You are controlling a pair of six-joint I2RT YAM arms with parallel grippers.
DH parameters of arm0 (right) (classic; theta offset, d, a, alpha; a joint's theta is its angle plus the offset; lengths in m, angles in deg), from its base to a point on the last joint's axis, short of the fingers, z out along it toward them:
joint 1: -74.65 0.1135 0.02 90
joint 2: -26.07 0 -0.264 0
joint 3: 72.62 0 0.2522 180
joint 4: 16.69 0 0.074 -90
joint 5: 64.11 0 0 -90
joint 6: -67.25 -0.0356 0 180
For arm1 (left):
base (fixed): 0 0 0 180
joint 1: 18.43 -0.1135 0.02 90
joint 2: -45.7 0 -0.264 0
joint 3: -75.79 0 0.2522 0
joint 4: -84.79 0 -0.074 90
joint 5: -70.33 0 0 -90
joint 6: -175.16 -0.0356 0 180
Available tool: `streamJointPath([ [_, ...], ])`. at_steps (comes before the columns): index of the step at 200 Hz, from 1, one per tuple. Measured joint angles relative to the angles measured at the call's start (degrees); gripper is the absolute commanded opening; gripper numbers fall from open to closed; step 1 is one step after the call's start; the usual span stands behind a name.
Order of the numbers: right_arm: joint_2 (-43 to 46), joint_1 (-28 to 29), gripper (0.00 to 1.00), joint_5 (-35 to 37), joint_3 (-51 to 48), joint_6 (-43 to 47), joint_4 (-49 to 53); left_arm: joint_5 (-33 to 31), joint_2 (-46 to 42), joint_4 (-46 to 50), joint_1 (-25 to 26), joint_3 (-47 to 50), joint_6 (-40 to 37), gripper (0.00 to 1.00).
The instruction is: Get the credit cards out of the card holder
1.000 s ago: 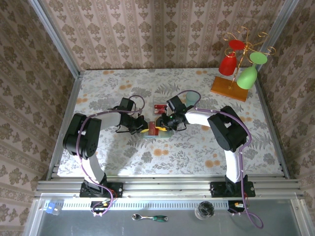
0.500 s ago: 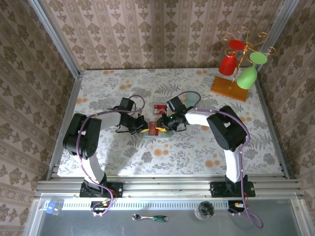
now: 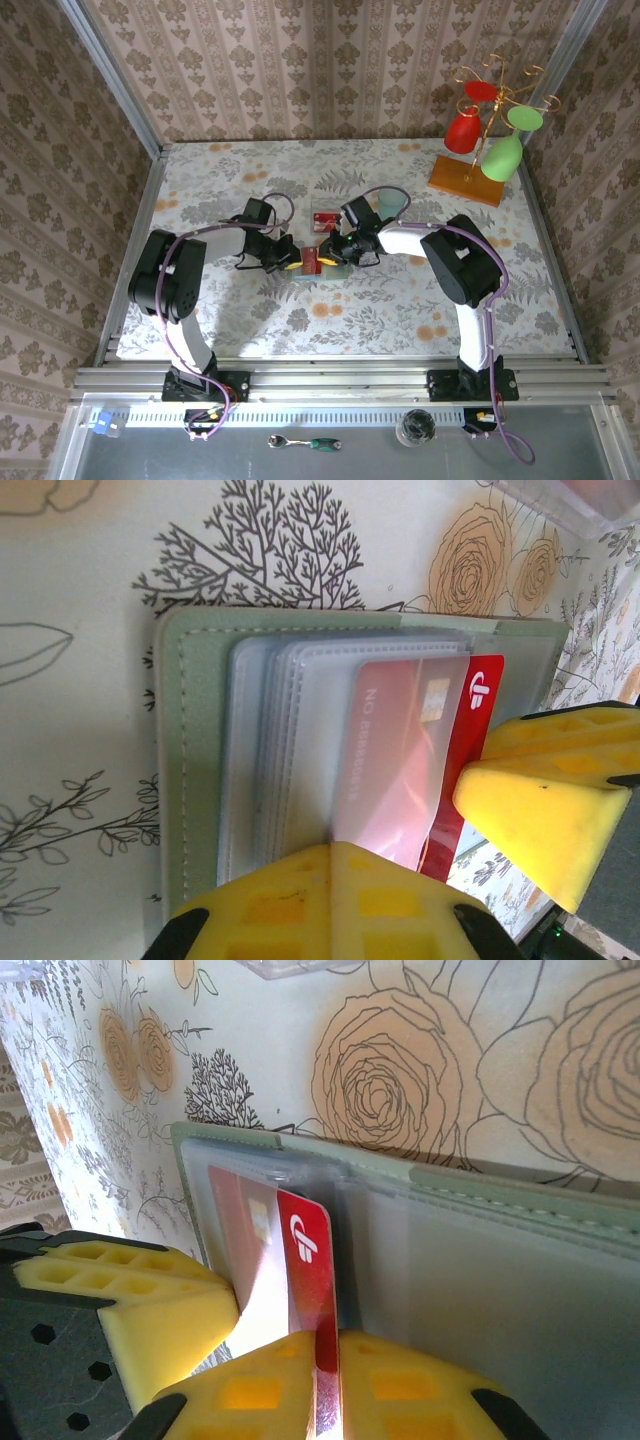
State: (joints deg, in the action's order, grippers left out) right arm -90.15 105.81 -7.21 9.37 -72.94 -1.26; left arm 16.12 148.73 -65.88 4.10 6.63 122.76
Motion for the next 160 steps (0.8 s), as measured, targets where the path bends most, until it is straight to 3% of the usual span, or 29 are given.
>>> streamJointPath([
  [160, 5.31, -2.05, 0.08, 0.07, -4.22, 0.98, 0.92, 0.04, 0.11, 0.15, 0.00, -0.17, 0.00, 0.06],
])
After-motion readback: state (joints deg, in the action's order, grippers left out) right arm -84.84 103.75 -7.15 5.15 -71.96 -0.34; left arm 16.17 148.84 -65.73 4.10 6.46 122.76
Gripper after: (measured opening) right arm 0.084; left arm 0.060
